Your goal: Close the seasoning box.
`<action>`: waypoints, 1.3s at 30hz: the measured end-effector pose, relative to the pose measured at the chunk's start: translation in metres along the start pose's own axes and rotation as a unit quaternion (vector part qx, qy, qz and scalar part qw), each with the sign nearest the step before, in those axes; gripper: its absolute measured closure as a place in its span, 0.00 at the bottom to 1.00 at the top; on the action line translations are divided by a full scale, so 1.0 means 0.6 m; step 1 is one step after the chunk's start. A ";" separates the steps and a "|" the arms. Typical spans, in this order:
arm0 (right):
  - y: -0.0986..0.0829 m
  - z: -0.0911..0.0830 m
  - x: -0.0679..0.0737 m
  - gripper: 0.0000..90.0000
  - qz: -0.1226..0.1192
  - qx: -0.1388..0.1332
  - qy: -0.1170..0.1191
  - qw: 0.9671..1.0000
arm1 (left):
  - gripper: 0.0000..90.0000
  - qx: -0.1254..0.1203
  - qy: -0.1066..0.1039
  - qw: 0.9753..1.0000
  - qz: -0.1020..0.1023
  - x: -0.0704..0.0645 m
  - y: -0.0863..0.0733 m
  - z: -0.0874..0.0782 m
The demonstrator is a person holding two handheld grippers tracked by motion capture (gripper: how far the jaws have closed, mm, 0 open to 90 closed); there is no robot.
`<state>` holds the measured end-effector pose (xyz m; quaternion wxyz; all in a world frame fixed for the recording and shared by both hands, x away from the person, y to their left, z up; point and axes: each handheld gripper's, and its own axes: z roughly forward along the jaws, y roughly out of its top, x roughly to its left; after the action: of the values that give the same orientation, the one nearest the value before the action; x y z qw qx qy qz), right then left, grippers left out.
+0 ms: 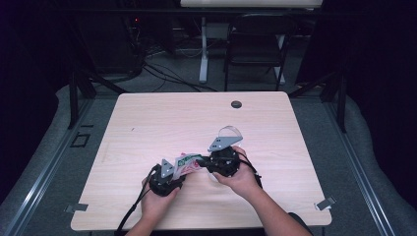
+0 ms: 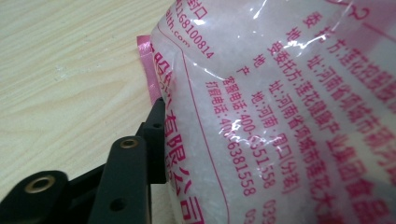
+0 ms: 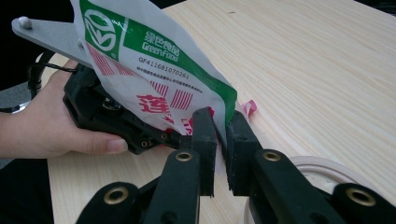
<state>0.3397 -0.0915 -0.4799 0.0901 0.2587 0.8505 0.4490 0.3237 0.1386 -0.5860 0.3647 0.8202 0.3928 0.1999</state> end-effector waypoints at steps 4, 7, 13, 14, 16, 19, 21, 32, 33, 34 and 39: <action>-0.001 -0.003 0.000 0.93 0.002 -0.002 -0.003 1.000 | 0.65 0.000 -0.001 1.000 -0.004 0.002 0.004 0.000; -0.003 -0.007 -0.002 0.91 0.002 -0.005 -0.005 1.000 | 0.66 0.002 -0.004 1.000 -0.005 0.004 0.008 -0.001; -0.004 -0.020 -0.008 0.81 0.017 -0.018 0.006 1.000 | 0.67 -0.001 0.003 1.000 0.000 0.004 0.017 -0.006; -0.003 -0.023 -0.009 0.79 0.024 -0.020 0.010 0.999 | 0.67 -0.001 0.005 1.000 0.001 0.005 0.018 -0.007; -0.002 -0.028 -0.012 0.76 0.025 -0.018 0.015 0.999 | 0.67 0.002 0.006 1.000 0.000 0.007 0.020 -0.008; 0.001 -0.038 -0.013 0.72 0.027 -0.026 0.014 0.999 | 0.67 0.003 0.006 1.000 0.005 0.009 0.025 -0.009; 0.006 -0.044 -0.016 0.67 0.026 -0.024 0.015 0.999 | 0.67 0.002 0.007 1.000 0.008 0.012 0.029 -0.010; 0.040 -0.064 -0.036 0.60 0.044 -0.024 0.018 0.999 | 0.68 0.000 0.004 1.000 0.009 0.021 0.045 -0.006; 0.046 -0.067 -0.040 0.60 0.042 -0.027 0.017 0.999 | 0.68 -0.003 0.003 1.000 0.008 0.022 0.047 -0.005; 0.052 -0.071 -0.044 0.60 0.041 -0.027 0.015 0.999 | 0.68 -0.002 0.000 1.000 0.009 0.023 0.050 -0.005; 0.078 -0.093 -0.054 0.62 0.024 -0.035 0.009 0.999 | 0.68 -0.002 0.010 1.000 0.025 0.022 0.059 -0.007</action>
<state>0.3628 -0.1267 -0.4121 0.0807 0.2721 0.8286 0.4826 0.3465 0.1359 -0.5561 0.3575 0.8271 0.3751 0.2177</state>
